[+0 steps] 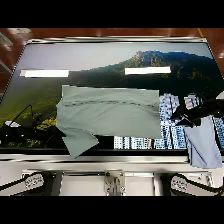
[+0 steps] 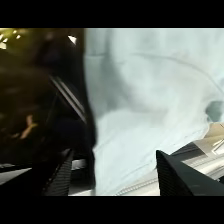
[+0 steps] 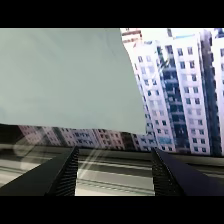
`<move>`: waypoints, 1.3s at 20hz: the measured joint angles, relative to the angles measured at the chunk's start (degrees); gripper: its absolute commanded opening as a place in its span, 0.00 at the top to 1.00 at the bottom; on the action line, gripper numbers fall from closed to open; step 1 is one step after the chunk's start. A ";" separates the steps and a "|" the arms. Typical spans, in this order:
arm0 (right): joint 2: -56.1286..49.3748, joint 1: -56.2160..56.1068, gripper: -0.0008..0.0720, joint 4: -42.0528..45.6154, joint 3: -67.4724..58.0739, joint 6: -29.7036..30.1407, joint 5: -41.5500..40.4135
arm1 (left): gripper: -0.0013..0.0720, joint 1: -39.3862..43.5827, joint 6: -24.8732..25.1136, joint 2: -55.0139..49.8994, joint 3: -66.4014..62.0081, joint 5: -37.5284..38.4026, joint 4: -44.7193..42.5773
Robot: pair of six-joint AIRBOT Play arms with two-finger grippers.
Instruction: Fold the shirts.
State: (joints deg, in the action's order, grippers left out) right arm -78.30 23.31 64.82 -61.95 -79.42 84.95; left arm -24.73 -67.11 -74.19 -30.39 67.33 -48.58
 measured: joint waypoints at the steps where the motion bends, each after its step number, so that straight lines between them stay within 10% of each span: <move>1: 0.02 0.00 0.23 -0.24 0.07 -0.04 -0.04 | 0.21 1.05 0.07 -0.39 0.15 -0.50 0.79; 2: 0.02 0.00 0.23 -0.35 0.11 -0.37 -0.02 | 0.29 2.14 0.02 -0.94 0.24 -1.20 1.84; 4: 0.02 0.00 0.23 -0.20 0.17 -0.96 -0.09 | 0.80 4.22 -0.48 -2.19 0.42 -3.76 2.34; 6: 0.02 0.00 0.23 0.17 0.57 -1.42 0.00 | 0.93 5.84 -1.05 -3.08 0.42 -5.77 3.28; 26: -0.09 -0.72 0.23 -8.17 22.60 -2.23 -18.71 | 0.93 5.40 3.65 -2.10 -2.69 1.64 5.31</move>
State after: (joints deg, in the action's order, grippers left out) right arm -78.39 22.59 56.64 -39.35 -81.65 66.24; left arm -19.33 -63.46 -76.29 -33.08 68.97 -43.27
